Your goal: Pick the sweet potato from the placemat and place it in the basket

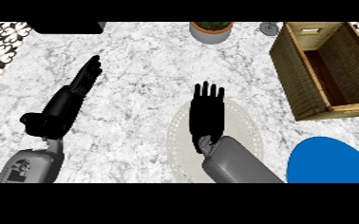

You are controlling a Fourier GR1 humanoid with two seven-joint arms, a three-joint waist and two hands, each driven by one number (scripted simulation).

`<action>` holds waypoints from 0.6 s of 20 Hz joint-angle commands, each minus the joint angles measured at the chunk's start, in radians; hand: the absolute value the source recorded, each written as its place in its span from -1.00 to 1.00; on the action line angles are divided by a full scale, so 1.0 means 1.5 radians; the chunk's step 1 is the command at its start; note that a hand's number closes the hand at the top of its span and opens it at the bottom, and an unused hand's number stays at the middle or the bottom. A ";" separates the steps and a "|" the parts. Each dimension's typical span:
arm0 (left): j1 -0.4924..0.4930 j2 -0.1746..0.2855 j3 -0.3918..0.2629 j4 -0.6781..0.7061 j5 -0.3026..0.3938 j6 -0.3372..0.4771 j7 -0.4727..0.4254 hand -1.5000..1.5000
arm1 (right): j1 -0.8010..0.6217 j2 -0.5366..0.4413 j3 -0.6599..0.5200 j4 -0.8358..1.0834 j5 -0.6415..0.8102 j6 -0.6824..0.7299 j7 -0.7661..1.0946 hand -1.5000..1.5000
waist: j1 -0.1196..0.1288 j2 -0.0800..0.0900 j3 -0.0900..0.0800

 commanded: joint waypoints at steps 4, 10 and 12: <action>0.007 -0.019 0.007 -0.001 -0.014 -0.016 -0.013 0.00 | -0.009 0.008 -0.014 0.084 0.020 -0.035 0.017 -1.00 | 0.002 0.001 0.000; -0.026 0.017 0.067 0.034 0.008 -0.066 -0.013 0.00 | 0.016 0.008 -0.018 0.056 0.035 -0.002 0.042 -1.00 | -0.002 0.000 0.000; -0.004 -0.010 0.047 0.054 -0.009 -0.053 -0.043 0.00 | 0.038 0.008 0.003 0.114 0.043 -0.048 0.033 -1.00 | 0.000 0.002 0.000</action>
